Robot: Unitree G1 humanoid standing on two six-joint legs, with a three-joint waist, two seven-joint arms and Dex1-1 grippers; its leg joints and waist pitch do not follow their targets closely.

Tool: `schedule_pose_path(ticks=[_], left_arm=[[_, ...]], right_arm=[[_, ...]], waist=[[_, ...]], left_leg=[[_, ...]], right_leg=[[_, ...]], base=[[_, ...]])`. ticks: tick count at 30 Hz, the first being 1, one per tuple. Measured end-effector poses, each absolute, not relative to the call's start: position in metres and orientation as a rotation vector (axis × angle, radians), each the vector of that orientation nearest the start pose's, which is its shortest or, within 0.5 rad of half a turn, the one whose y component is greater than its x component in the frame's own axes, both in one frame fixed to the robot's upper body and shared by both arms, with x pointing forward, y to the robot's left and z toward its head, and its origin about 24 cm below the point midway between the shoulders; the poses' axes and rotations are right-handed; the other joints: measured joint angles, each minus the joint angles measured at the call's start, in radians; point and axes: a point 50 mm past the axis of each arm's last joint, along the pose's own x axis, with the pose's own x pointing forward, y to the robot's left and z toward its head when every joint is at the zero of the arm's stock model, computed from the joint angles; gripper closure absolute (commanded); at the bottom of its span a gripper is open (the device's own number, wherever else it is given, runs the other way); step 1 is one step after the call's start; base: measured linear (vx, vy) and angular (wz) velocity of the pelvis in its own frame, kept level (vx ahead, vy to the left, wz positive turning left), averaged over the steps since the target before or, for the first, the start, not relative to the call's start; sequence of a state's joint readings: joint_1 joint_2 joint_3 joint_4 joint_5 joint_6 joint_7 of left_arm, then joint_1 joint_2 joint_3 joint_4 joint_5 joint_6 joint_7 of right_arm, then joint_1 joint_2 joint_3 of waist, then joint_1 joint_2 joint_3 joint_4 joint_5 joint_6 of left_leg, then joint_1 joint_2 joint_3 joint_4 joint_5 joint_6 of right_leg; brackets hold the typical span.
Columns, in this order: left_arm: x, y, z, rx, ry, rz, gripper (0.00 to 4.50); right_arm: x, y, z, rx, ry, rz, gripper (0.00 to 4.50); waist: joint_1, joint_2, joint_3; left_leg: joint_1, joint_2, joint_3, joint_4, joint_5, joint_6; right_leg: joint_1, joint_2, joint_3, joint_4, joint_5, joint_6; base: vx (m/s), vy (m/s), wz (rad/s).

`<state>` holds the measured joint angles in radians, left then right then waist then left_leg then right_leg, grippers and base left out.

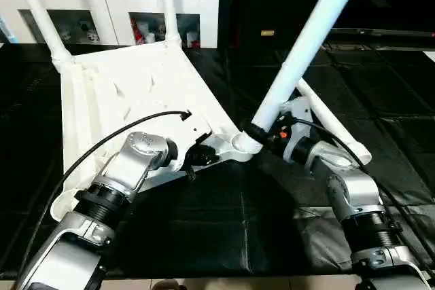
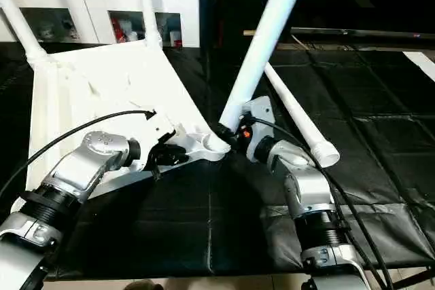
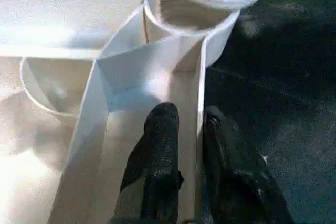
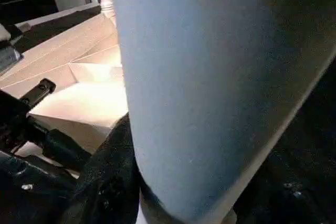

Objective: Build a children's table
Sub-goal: Insert table leg to table base

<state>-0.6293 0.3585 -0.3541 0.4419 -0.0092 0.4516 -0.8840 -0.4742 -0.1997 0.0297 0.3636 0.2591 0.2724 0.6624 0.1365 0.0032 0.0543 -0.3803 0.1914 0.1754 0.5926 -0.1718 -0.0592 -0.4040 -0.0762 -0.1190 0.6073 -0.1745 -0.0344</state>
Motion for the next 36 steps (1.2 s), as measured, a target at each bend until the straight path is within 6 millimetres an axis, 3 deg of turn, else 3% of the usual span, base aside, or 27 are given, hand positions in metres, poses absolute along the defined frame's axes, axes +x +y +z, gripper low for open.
schedule_pose_path(ticks=[6,15,20,36], left_arm=[[0.329,0.119,0.061,0.417,0.549,-1.035,4.44],[0.323,0.133,0.060,0.411,0.515,-1.125,4.50],[0.318,0.138,0.059,0.412,0.509,-1.193,4.50],[0.322,0.141,0.054,0.418,0.515,-1.194,4.50]], right_arm=[[0.327,-0.127,0.072,0.079,0.171,0.761,2.59],[0.331,-0.120,0.076,0.043,0.185,0.837,2.59],[0.332,-0.112,0.079,0.012,0.194,0.902,2.59],[0.328,-0.102,0.074,-0.008,0.232,0.987,2.59]], waist=[[-0.001,0.000,0.000],[-0.018,0.000,0.000],[-0.009,0.000,0.000],[-0.002,-0.001,0.000]], left_leg=[[0.001,0.000,0.000,0.000,0.000,0.000],[0.000,0.000,0.000,0.000,0.000,-0.001],[-0.001,0.000,0.000,0.000,0.000,0.000],[0.011,0.000,0.001,0.000,0.000,-0.001]], right_leg=[[0.000,0.000,0.000,0.001,0.000,0.000],[0.000,0.000,0.000,0.001,-0.001,0.000],[0.000,0.000,0.000,0.001,-0.002,0.000],[0.009,-0.001,0.001,0.003,-0.006,0.006]], base=[[0.000,0.000,0.00],[0.000,0.000,0.00],[0.000,0.000,0.00],[0.000,0.000,0.00]])
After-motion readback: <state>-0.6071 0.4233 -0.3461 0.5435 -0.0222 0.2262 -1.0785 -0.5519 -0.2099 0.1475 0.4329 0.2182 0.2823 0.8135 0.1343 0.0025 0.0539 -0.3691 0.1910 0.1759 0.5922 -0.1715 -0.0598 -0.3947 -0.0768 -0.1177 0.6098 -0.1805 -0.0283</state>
